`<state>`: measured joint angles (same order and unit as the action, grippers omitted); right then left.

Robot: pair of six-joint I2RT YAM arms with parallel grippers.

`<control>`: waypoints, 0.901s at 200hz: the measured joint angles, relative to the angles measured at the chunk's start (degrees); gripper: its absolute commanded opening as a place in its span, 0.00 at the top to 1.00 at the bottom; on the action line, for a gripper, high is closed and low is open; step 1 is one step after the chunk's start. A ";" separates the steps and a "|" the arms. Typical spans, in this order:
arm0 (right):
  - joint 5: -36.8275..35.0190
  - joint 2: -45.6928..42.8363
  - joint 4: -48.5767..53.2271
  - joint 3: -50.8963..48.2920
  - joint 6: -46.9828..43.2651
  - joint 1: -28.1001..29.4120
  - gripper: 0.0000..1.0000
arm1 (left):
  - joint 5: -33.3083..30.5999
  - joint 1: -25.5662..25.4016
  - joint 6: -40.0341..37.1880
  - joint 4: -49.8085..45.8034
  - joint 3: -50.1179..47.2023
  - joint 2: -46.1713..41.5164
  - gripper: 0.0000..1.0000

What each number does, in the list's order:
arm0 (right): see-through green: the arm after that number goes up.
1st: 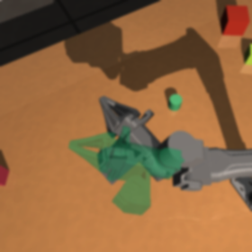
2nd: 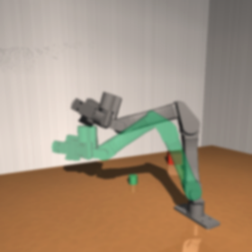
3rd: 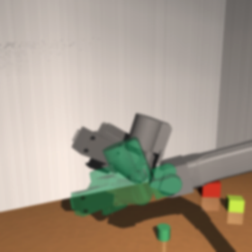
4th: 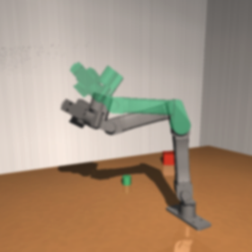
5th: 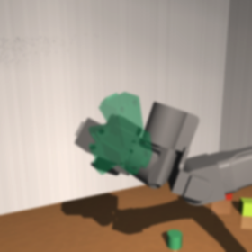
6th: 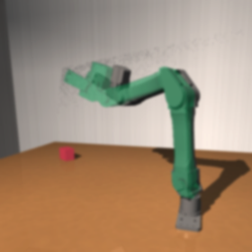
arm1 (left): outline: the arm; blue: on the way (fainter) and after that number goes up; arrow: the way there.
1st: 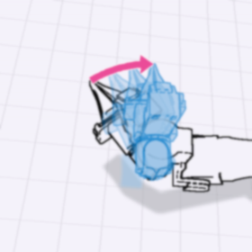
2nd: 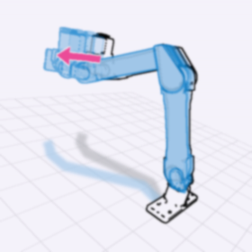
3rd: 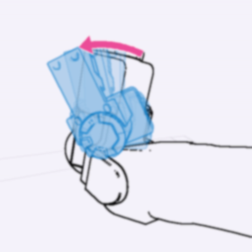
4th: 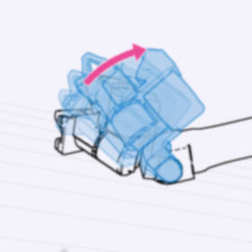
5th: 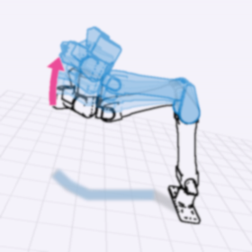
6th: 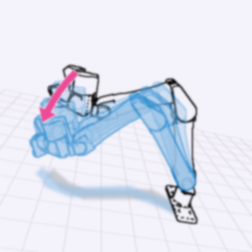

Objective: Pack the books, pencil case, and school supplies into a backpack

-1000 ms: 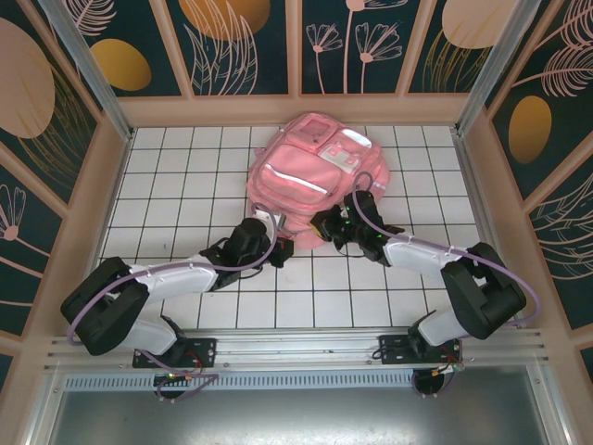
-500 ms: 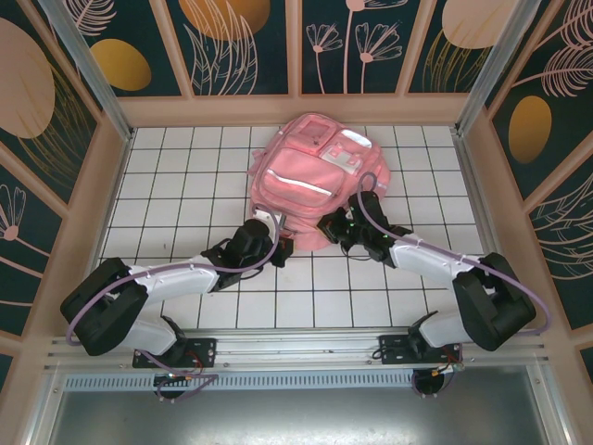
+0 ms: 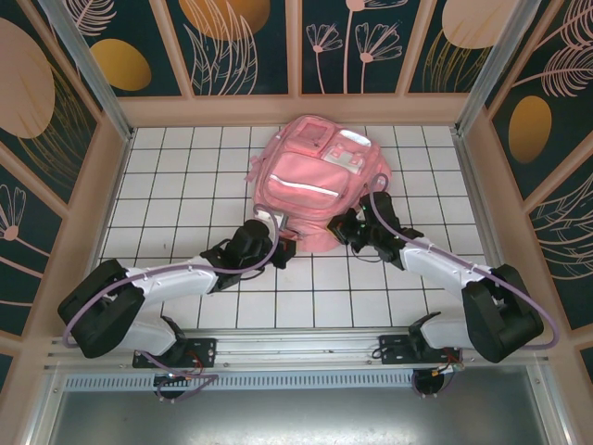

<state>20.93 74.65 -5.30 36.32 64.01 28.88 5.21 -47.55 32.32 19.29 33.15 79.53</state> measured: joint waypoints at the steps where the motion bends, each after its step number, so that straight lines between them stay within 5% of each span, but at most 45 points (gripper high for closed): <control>1: 0.04 0.00 0.00 0.00 -0.09 -0.04 1.00 | 0.02 0.00 0.04 0.02 -0.02 -0.02 1.00; 180: 0.17 0.55 15.61 6.82 -15.76 -6.29 1.00 | -1.66 3.10 1.88 -1.36 -2.62 -3.32 1.00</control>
<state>21.10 75.20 10.31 43.13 48.25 22.59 3.55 -44.45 34.20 17.93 30.52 76.20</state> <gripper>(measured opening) 0.051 0.051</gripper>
